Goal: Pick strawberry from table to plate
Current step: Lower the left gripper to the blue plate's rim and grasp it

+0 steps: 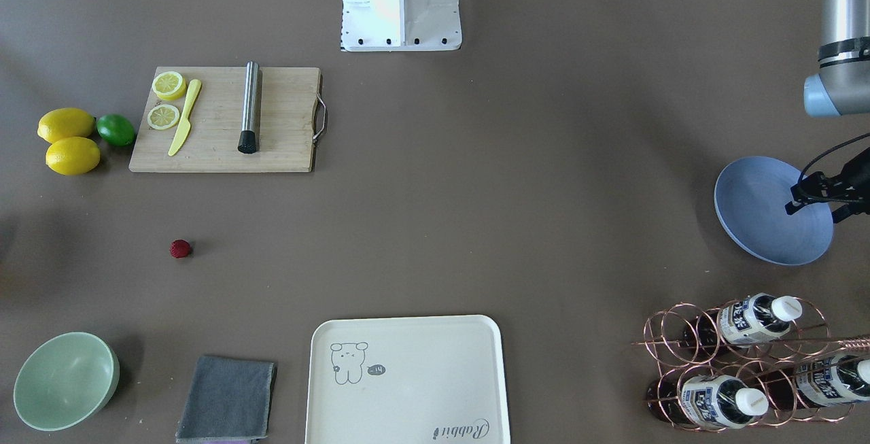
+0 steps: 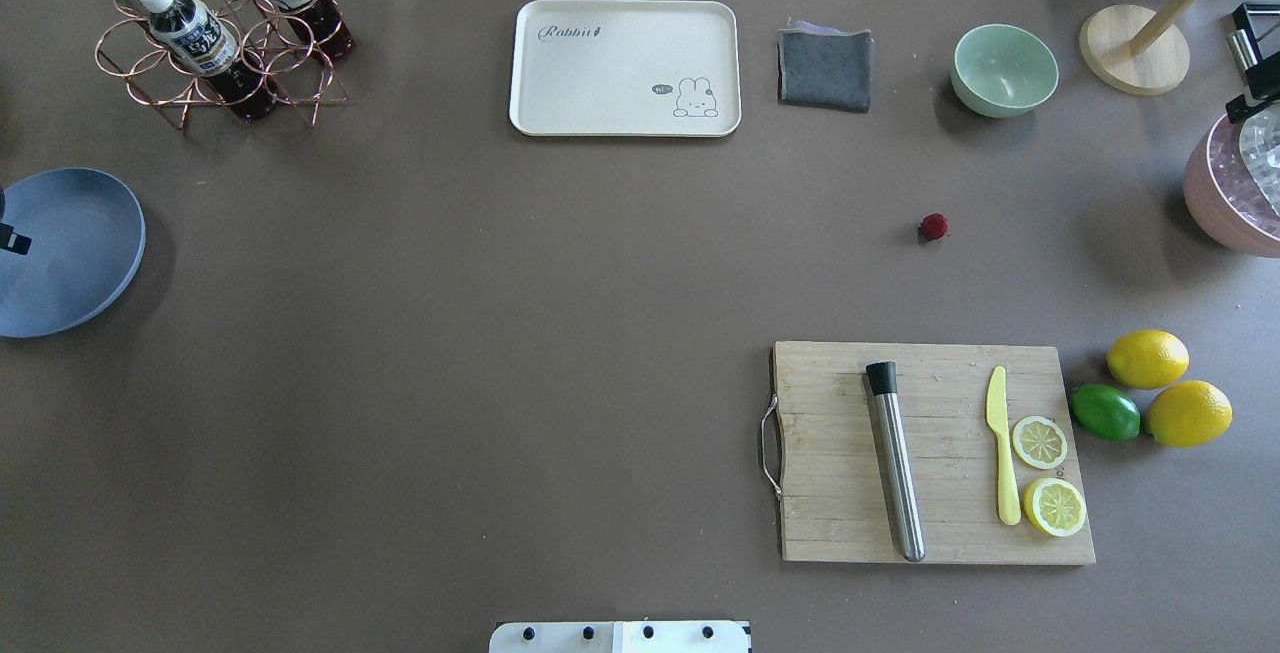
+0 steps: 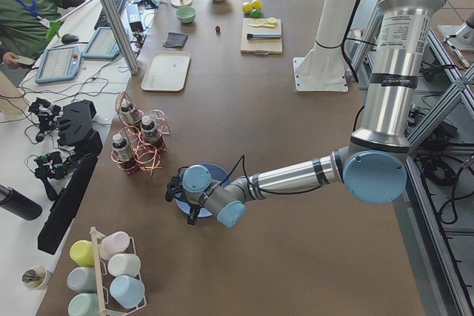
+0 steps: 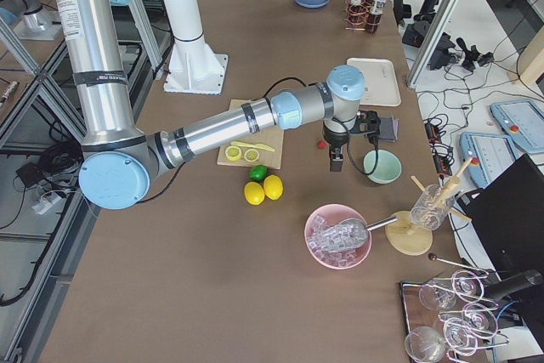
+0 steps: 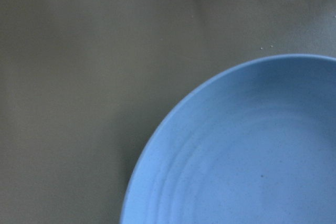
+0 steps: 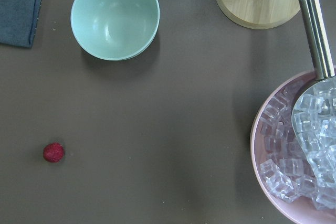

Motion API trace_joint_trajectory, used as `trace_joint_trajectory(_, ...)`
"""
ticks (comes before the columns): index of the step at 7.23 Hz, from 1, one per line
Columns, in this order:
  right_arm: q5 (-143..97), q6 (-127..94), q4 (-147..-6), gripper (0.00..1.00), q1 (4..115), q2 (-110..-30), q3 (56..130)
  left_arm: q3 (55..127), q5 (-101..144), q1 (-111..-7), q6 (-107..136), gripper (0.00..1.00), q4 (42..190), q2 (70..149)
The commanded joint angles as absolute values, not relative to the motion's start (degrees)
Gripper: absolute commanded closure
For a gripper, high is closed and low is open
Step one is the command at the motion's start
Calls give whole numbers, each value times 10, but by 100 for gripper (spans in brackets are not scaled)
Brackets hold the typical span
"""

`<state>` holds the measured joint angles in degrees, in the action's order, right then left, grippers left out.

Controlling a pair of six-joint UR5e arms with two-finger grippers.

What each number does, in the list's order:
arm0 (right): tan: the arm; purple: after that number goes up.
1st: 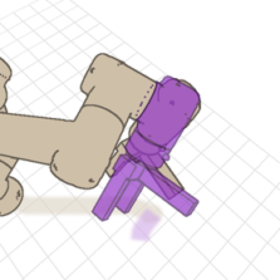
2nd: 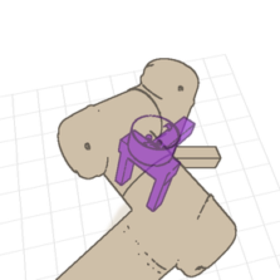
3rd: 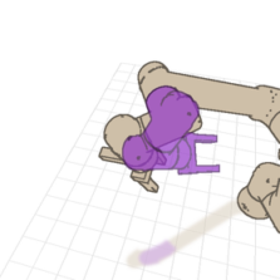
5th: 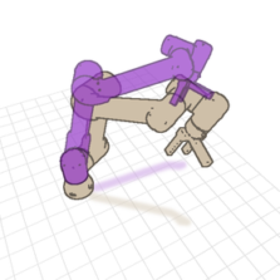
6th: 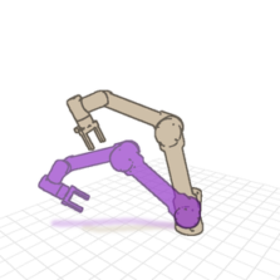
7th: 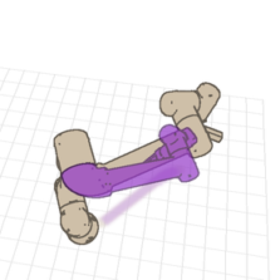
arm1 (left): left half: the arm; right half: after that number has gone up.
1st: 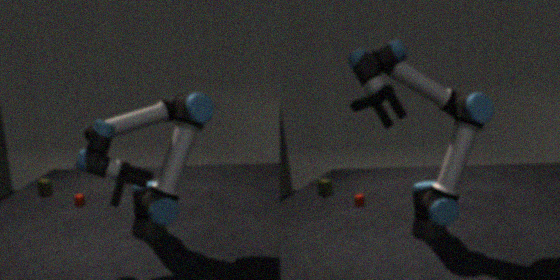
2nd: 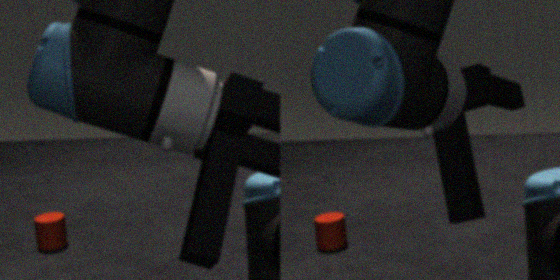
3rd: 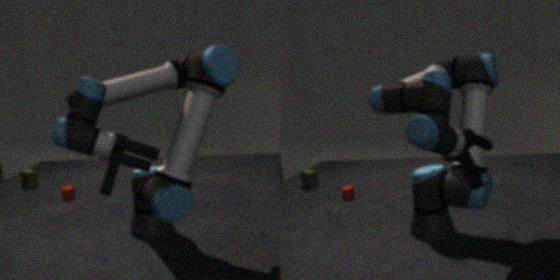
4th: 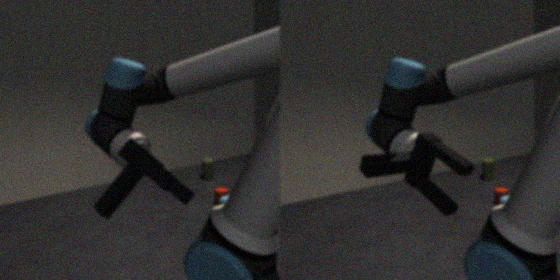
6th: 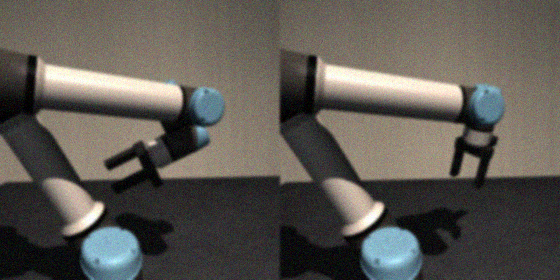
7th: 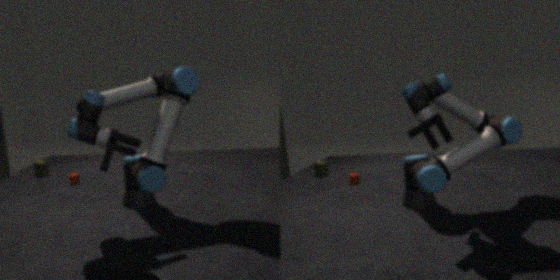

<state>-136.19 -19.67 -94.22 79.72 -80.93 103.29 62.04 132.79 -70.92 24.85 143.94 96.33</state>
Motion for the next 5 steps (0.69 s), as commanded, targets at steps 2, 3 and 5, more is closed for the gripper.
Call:
trace_joint_trajectory(2, -1361, -199, -942, 0, 796, -809, 1034, 621, 1328, -715, 246, 88, 1439, 955)
trace_joint_trajectory(3, -1361, -199, -942, 0, 796, -809, 1034, 621, 1328, -721, 244, 100, 1439, 949)
trace_joint_trajectory(5, -1361, -199, -942, 0, 795, -809, 1034, 621, 1329, -724, 247, 100, 1435, 945)
